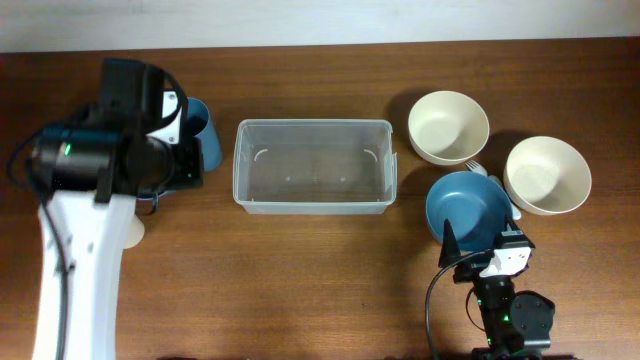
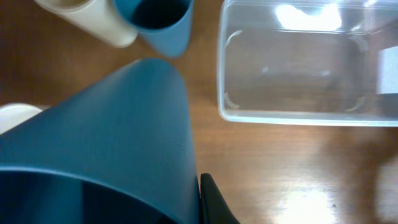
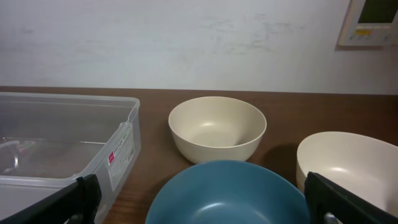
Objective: Pack container
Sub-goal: 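Lift the blue cup and carry it over the clear container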
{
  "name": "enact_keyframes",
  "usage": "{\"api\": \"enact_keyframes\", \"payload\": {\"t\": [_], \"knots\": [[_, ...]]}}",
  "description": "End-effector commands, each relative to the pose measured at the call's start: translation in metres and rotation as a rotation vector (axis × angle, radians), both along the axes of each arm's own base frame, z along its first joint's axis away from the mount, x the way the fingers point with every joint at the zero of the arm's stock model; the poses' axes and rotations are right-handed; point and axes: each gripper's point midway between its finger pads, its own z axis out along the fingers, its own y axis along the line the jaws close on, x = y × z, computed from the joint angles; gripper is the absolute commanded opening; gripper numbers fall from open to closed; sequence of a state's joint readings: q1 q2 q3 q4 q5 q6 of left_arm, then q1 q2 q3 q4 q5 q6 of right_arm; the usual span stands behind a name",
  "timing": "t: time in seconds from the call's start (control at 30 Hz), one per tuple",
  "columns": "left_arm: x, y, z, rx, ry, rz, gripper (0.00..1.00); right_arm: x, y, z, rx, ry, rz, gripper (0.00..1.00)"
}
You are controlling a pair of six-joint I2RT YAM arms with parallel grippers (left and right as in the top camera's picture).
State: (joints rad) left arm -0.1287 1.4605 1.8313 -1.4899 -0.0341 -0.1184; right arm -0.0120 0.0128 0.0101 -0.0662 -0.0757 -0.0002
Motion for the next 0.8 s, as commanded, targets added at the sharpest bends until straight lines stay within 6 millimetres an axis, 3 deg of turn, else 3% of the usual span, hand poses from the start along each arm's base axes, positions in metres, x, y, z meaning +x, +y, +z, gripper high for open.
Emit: {"api": "enact_keyframes", "payload": {"t": [0.0, 0.17, 0.3, 0.57, 0.77], "knots": [[-0.003, -0.021, 0.024, -0.015, -0.104, -0.061, 0.02, 0.0, 0.0, -0.001, 0.003, 0.001, 0.0, 0.99], [0.017, -0.062, 0.028, -0.018, -0.175, -0.184, 0.01, 0.0, 0.0, -0.001, 0.003, 0.001, 0.0, 0.99], [0.043, -0.086, 0.004, -0.011, -0.135, -0.227, 0.02, 0.0, 0.0, -0.001, 0.003, 0.001, 0.0, 0.99], [0.078, -0.101, -0.062, 0.027, 0.013, -0.252, 0.02, 0.0, 0.0, -0.001, 0.003, 0.001, 0.0, 0.99], [0.086, -0.106, -0.071, 0.028, 0.02, -0.265, 0.02, 0.0, 0.0, -0.001, 0.003, 0.001, 0.0, 0.99]]}}
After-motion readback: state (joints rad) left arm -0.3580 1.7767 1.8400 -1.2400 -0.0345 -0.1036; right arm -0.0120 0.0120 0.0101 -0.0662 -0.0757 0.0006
